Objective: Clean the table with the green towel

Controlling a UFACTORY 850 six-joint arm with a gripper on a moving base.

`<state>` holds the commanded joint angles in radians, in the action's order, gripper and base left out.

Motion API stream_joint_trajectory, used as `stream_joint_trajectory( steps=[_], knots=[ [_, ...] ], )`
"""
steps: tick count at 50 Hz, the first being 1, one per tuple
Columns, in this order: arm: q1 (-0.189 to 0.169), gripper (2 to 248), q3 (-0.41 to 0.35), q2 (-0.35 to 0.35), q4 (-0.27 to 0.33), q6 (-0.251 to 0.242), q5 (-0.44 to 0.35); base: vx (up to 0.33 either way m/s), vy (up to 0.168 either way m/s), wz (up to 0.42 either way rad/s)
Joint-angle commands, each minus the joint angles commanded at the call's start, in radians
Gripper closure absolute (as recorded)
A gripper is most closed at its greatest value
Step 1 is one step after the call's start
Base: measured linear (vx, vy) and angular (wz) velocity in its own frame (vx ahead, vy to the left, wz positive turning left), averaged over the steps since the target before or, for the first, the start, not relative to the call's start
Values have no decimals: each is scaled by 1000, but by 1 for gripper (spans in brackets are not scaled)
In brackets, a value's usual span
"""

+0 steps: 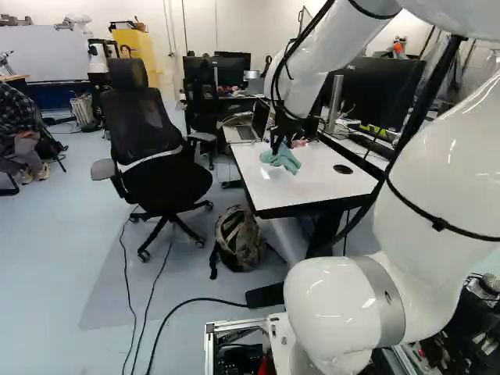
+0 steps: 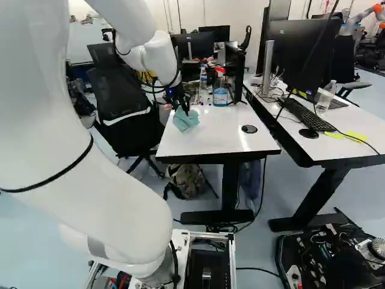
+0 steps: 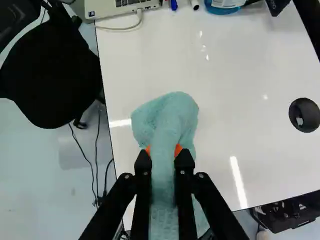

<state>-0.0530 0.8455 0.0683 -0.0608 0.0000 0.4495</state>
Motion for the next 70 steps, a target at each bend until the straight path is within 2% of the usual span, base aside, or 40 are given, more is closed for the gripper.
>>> stream_joint_trajectory(
  steps=[17, 30, 56, 57, 61, 62, 66, 67, 70],
  knots=[
    [32, 197, -78, 82, 0, 0, 35, 0, 0, 0],
    [29, 197, -147, 159, 0, 0, 59, 0, 0, 0],
    [29, 197, -149, 162, 0, 0, 60, 0, 0, 0],
    [29, 190, -149, 162, 0, 0, 60, 0, 0, 0],
    [29, 190, -149, 162, 0, 0, 60, 0, 0, 0],
    [29, 158, -149, 162, 0, 0, 60, 0, 0, 0],
    [29, 158, -149, 162, 0, 0, 60, 0, 0, 0],
    [29, 124, -149, 162, 0, 0, 60, 0, 0, 0],
    [29, 124, -149, 162, 0, 0, 60, 0, 0, 0]
  ],
)
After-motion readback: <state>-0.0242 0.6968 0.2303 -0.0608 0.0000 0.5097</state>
